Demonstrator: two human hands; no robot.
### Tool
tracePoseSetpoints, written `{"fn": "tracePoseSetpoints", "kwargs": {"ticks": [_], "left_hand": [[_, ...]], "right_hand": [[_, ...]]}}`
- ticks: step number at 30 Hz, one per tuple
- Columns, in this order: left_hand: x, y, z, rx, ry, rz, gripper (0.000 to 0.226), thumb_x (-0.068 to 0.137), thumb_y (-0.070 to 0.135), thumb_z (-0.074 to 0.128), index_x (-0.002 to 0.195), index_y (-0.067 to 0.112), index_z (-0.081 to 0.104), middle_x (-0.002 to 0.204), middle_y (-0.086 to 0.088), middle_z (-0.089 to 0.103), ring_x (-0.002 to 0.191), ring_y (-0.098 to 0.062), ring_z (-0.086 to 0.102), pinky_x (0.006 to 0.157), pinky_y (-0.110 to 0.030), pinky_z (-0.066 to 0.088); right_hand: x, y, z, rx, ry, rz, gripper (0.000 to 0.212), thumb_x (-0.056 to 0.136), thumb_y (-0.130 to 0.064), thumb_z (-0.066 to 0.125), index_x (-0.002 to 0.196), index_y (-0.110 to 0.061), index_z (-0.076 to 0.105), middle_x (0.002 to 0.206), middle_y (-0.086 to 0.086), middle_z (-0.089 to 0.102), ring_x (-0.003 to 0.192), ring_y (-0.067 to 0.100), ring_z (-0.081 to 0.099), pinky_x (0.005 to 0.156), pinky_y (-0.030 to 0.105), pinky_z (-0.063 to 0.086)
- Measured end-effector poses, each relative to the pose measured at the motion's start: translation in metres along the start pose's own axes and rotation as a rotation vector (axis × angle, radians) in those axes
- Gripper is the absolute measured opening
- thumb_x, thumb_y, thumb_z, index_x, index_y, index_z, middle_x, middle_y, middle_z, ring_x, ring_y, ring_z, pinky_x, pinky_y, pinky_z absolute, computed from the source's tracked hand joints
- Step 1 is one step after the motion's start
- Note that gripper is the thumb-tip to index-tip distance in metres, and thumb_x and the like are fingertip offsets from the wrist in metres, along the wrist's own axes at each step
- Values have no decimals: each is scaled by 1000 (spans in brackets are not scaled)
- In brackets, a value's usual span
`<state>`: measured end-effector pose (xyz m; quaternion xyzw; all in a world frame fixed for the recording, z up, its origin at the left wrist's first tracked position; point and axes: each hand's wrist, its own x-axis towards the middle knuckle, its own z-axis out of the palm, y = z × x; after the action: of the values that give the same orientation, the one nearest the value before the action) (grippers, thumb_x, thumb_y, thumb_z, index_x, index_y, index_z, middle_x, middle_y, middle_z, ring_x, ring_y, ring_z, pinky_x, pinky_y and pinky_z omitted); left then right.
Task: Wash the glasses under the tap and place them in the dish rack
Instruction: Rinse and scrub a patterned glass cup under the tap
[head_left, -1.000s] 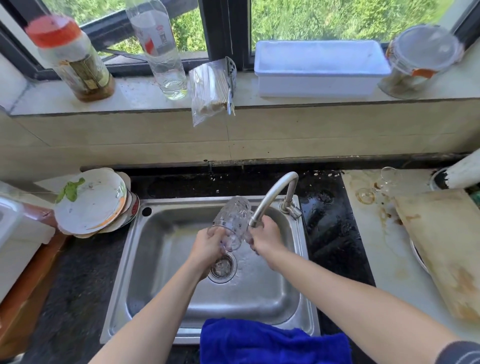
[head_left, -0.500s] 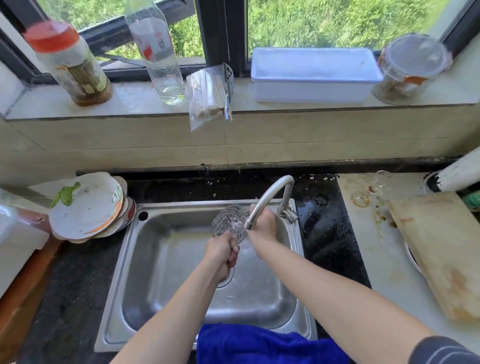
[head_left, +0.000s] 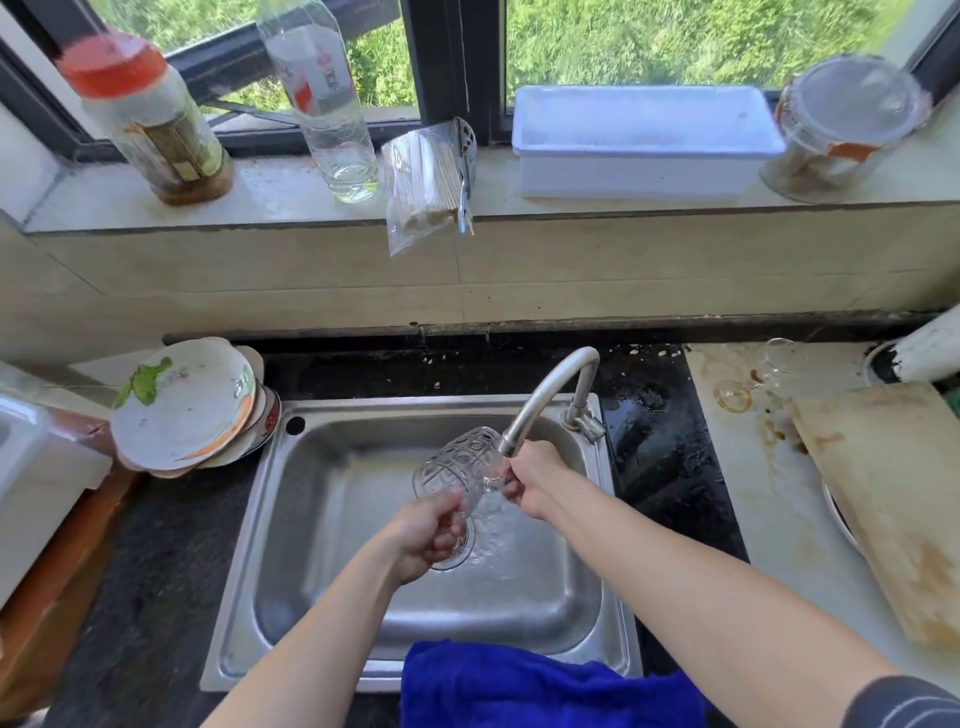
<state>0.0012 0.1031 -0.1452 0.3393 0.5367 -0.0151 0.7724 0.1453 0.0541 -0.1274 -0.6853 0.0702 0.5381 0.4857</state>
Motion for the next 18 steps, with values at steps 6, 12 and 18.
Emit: {"fn": "tracePoseSetpoints", "kwargs": {"ticks": [6, 12, 18], "left_hand": [[3, -4, 19, -548, 119, -101, 27, 103, 21, 37, 95, -2, 49, 94, -31, 65, 60, -29, 69, 51, -31, 57], [15, 9, 35, -654, 195, -175, 46, 101, 41, 32, 114, 0, 48, 94, -23, 62, 63, -29, 67, 72, -43, 54], [23, 15, 43, -547, 323, -93, 27, 93, 28, 54, 71, 13, 52, 44, 2, 43, 29, -11, 39, 35, -18, 39]], "right_hand": [[-1, 11, -2, -325, 107, -464, 24, 96, -5, 46, 78, -15, 58, 69, -1, 58, 64, 18, 55, 57, 34, 45], [-15, 23, -18, -640, 110, -820, 14, 96, -6, 48, 105, -5, 58, 62, 11, 57, 53, 18, 49, 55, 44, 44], [-26, 23, -37, -827, 21, -937, 8, 98, -35, 49, 97, -27, 47, 61, -4, 52, 49, 9, 45, 49, 27, 36]]}}
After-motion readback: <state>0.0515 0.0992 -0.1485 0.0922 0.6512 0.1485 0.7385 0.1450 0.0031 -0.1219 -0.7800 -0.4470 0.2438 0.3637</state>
